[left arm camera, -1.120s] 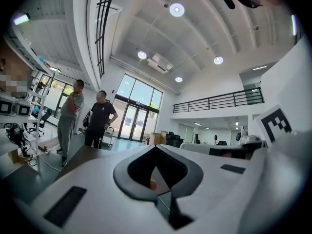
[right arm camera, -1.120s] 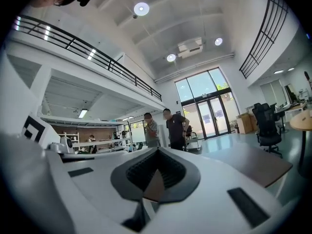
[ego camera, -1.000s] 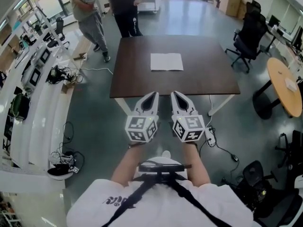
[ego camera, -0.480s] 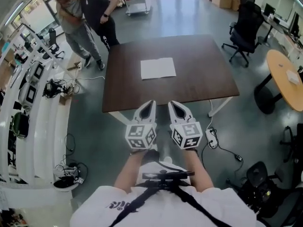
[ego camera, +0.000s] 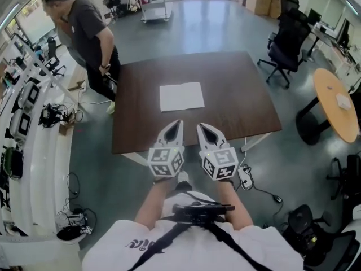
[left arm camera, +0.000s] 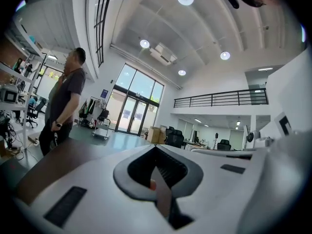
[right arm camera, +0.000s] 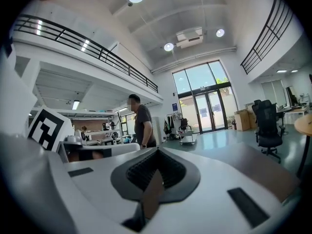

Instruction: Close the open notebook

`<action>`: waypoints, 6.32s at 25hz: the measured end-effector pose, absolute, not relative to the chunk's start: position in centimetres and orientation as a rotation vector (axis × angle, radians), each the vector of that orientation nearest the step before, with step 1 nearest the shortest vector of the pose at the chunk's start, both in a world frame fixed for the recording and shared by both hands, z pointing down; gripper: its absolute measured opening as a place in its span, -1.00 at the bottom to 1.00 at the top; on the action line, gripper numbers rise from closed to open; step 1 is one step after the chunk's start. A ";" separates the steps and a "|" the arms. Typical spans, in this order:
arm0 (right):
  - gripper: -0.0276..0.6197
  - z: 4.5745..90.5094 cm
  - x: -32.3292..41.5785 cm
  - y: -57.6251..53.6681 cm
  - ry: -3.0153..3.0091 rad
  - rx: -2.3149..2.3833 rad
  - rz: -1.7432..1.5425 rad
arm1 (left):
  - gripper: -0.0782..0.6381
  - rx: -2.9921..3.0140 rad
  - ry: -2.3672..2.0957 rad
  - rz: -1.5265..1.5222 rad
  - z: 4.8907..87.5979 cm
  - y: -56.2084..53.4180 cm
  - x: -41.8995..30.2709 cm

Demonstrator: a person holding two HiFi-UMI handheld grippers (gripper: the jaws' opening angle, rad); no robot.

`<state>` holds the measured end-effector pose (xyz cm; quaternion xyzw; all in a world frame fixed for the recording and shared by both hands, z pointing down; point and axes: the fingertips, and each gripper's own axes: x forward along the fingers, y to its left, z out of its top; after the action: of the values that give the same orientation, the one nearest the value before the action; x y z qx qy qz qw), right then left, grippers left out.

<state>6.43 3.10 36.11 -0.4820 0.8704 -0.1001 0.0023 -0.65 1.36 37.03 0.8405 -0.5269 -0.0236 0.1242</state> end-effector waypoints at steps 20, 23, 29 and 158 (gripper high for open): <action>-0.94 38.5 1.5 -14.9 2.762 -1.560 -0.352 | -0.76 2.261 -1.605 0.067 45.3 -17.1 -10.4; -0.94 40.6 1.5 -15.8 2.785 -1.562 -0.413 | -0.76 2.210 -1.597 0.070 48.9 -17.8 -11.8; -0.94 43.7 1.0 -18.8 2.837 -1.510 -0.494 | -0.76 2.024 -1.567 0.122 56.2 -19.8 -13.5; -0.93 57.7 20.0 -26.5 2.643 -1.780 -0.856 | -0.67 2.002 -1.055 0.702 74.4 -31.5 13.1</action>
<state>19.97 -26.48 57.73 -0.5377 0.7986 -0.2585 -0.0789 13.12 -31.49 74.39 0.7828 -0.4125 0.2746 0.3764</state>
